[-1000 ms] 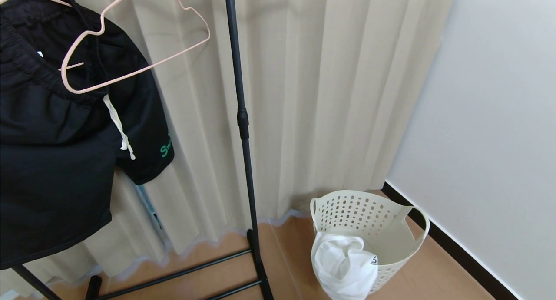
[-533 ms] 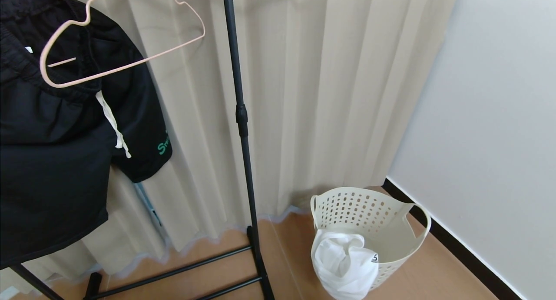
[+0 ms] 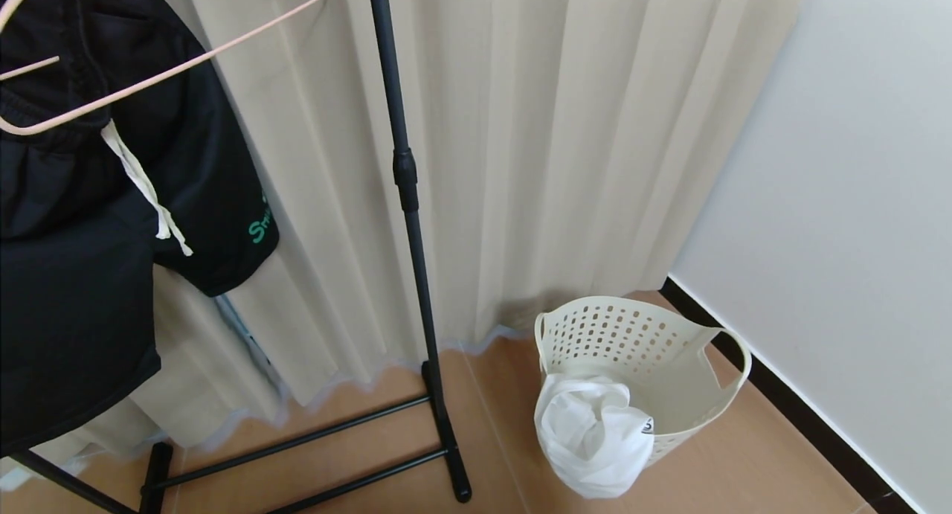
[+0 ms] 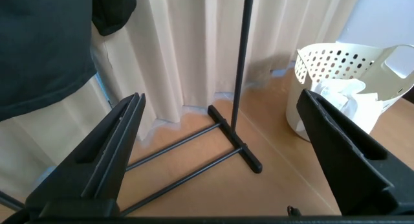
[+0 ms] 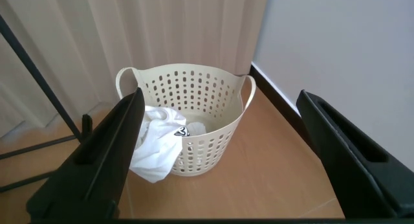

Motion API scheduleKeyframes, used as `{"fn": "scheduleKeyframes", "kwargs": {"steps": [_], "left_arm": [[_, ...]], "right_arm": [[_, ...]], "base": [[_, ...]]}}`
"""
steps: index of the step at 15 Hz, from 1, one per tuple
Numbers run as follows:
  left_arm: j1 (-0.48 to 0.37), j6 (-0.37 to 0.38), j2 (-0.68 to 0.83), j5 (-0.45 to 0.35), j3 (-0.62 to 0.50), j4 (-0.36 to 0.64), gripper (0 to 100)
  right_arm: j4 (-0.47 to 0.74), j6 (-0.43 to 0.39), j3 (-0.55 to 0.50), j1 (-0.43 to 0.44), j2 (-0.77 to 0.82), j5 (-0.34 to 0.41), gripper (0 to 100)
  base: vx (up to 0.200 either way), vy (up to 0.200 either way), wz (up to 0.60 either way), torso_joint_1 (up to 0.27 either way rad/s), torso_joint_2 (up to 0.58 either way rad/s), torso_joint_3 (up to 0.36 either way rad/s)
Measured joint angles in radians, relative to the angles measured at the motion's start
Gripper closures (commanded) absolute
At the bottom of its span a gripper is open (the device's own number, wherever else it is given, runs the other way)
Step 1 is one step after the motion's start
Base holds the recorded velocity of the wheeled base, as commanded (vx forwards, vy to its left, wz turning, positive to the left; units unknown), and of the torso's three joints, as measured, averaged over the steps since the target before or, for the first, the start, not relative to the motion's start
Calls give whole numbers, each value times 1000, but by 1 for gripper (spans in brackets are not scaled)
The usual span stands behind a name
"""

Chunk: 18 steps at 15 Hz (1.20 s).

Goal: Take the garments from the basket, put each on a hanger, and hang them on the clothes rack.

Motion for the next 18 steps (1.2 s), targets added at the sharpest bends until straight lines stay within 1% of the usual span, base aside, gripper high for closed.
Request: {"fn": "scheduleKeyframes", "kwargs": {"steps": [9, 18], "left_arm": [[0, 0, 0, -1, 0, 0, 0], [0, -13, 0, 2, 0, 0, 0]], "right_arm": [[0, -5, 0, 0, 0, 0, 0], [10, -57, 0, 0, 0, 10, 0]], "base": [[0, 0, 0, 3, 3, -198], [0, 0, 0, -1, 1, -185]]}}
